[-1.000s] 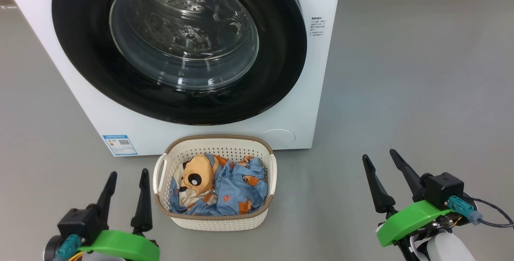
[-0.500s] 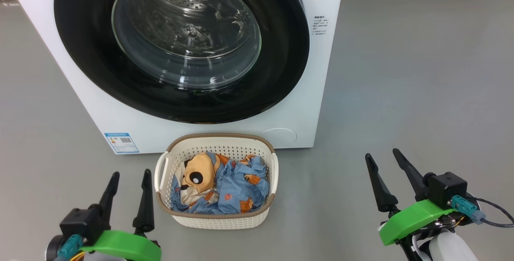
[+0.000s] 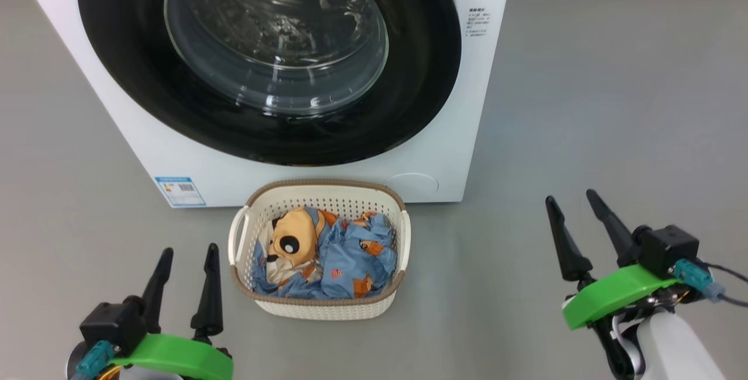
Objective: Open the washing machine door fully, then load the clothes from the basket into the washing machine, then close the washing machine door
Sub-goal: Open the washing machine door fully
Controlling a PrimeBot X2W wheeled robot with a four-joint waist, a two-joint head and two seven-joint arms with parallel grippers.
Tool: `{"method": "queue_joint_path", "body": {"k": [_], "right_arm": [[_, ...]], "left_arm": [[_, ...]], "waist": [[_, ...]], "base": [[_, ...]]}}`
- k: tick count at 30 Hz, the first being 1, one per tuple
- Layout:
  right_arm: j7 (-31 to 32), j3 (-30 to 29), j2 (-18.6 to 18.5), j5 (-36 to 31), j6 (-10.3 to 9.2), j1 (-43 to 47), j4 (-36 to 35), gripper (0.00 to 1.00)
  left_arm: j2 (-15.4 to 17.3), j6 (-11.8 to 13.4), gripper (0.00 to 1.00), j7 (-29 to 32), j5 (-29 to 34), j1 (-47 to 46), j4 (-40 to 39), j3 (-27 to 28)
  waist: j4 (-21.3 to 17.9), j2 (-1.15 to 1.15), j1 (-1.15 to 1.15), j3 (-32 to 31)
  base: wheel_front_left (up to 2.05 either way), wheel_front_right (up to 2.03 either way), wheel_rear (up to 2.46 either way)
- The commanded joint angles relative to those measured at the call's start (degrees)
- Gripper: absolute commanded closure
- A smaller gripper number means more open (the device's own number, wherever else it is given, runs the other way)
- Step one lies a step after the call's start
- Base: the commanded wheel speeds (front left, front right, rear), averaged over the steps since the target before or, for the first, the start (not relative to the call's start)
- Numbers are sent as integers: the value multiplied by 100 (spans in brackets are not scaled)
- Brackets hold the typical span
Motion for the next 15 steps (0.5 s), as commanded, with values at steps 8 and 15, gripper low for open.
{"method": "queue_joint_path", "body": {"k": [8,15], "right_arm": [[-73,-89,-126,272,8,-639,-4,0],[-73,-265,-186,501,8,-1099,33,75]], "left_arm": [[177,-14,0,-37,-159,-341,-430,109],[278,-14,0,-37,-254,-381,-707,41]], "waist": [[72,0,0,363],[133,0,0,737]], "base": [[0,0,0],[0,0,0]]}}
